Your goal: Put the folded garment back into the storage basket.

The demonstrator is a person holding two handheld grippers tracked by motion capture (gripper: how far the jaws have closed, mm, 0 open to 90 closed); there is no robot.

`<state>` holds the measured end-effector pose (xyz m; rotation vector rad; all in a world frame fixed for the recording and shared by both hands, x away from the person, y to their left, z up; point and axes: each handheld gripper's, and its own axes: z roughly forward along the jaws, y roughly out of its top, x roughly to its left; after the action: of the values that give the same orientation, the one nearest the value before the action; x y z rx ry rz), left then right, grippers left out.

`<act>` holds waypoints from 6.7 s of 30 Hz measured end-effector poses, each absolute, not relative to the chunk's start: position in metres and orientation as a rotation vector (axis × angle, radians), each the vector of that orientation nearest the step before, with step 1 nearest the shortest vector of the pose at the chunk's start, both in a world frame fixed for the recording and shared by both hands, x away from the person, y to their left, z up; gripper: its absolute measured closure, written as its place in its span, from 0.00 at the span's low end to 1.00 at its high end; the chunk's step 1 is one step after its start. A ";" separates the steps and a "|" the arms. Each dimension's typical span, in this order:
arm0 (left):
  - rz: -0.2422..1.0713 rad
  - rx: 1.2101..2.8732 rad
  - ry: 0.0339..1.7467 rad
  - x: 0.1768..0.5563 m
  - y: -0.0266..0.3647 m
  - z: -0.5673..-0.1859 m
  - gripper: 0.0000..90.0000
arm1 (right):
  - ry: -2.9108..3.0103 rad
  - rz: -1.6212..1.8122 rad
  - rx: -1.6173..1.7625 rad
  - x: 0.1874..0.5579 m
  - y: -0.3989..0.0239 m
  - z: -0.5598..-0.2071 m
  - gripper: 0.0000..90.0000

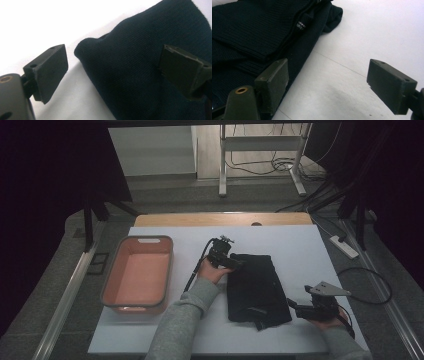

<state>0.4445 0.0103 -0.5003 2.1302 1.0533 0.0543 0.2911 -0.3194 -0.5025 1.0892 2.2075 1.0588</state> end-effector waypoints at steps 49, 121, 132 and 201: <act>-0.029 2.226 0.966 0.434 -0.021 -0.509 0.61 | 2.230 1.036 1.080 0.293 -0.317 -0.506 0.20; 0.079 1.941 0.700 0.392 0.009 -0.388 0.69 | 2.184 1.017 1.122 0.288 -0.328 -0.504 0.20; 0.119 1.916 0.664 0.385 0.017 -0.368 0.69 | 2.183 1.011 1.122 0.288 -0.329 -0.504 0.20; 0.274 1.766 0.749 0.363 0.094 -0.320 0.69 | 2.162 1.027 1.151 0.289 -0.331 -0.503 0.20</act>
<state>0.3635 0.0943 -0.3204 1.7663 0.7489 0.2740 0.2885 -0.3307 -0.5027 1.1510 2.1620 1.0268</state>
